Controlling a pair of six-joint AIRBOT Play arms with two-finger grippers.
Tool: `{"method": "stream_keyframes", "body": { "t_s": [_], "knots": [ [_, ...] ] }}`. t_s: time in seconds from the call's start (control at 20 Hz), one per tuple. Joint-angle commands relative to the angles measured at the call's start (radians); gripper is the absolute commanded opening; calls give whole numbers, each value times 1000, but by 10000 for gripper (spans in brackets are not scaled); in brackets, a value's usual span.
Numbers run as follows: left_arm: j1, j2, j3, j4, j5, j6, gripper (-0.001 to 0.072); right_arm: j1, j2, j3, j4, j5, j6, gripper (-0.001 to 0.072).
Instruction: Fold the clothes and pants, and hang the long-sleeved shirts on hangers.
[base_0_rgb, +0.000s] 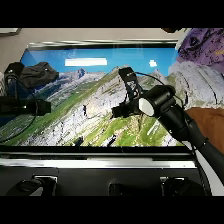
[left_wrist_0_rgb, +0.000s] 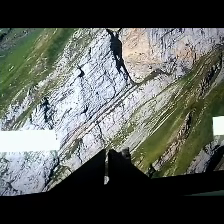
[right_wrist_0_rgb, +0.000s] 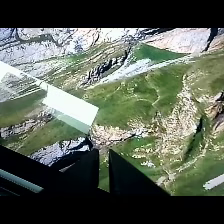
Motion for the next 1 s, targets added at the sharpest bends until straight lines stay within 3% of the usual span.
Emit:
{"method": "stream_keyframes", "body": {
  "t_s": [0.0,0.05,0.1,0.2,0.3,0.45,0.65,0.95],
  "knots": [
    [0,-24,-21,52,17,-103,378,1,1,1,2,0,0,113],
    [12,-48,-13,127,47,-149,675,1,1,1,2,-1,0,113],
    [50,-86,22,200,140,-190,699,1,1,1,2,-1,0,113],
    [179,-238,185,180,227,-179,699,1,1,1,2,-1,0,113],
    [291,-467,403,165,138,-97,709,1,1,1,2,0,0,115],
    [437,-782,664,66,176,-132,720,1,1,1,2,2,0,151],
    [525,-1106,916,63,224,-148,720,1,1,1,1,8,0,151],
    [542,-1244,872,63,599,-148,720,1,1,1,2,6,1,151]
  ]
}}
